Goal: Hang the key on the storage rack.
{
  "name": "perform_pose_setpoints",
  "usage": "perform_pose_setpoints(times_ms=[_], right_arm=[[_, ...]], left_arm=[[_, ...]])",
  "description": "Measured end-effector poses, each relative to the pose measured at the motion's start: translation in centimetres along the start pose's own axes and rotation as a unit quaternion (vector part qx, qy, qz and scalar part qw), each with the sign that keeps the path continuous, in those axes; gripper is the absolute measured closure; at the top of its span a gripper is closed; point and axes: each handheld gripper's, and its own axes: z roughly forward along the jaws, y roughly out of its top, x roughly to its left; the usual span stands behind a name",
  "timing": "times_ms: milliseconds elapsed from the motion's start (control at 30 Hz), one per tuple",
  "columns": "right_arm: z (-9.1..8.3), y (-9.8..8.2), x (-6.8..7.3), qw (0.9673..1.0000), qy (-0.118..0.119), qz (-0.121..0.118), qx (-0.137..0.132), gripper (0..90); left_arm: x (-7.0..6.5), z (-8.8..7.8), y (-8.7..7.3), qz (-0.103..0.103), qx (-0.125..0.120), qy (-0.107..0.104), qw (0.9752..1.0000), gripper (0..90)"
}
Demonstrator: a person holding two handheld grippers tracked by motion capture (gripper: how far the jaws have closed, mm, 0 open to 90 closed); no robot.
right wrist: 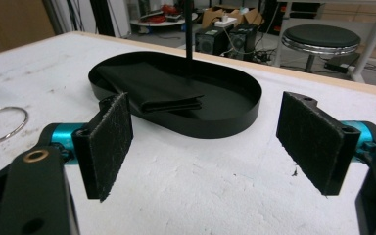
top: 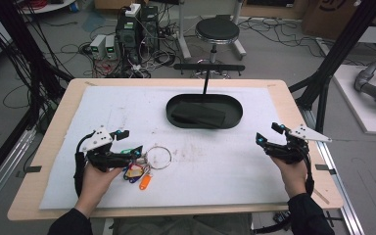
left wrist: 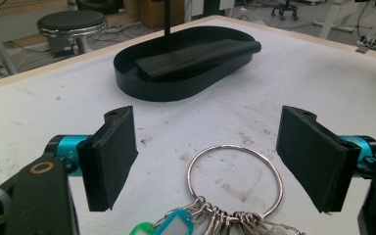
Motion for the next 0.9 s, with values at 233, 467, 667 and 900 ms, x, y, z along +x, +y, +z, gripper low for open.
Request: perform_pose_setpoints(times_ms=[233,467,667,900], right_arm=[[0.5,-0.1,0.3,0.9995,-0.006,-0.025,0.018,21.2],[0.5,-0.2,0.2,0.9994,-0.018,-0.024,0.019,21.8],[0.4,-0.4,0.0,0.9993,-0.019,-0.025,0.019,25.8],[0.5,-0.5,-0.2,0.9993,-0.02,-0.024,0.02,25.8]], left_arm=[[-0.1,1.5,0.5,-0.008,0.027,-0.018,0.9994,24.8],[0.2,3.3,0.5,-0.002,0.062,-0.023,0.9978,35.8],[0.7,4.7,0.4,-0.021,0.092,-0.014,0.9954,37.6],[0.9,6.1,0.3,-0.018,0.123,0.007,0.9922,31.5]])
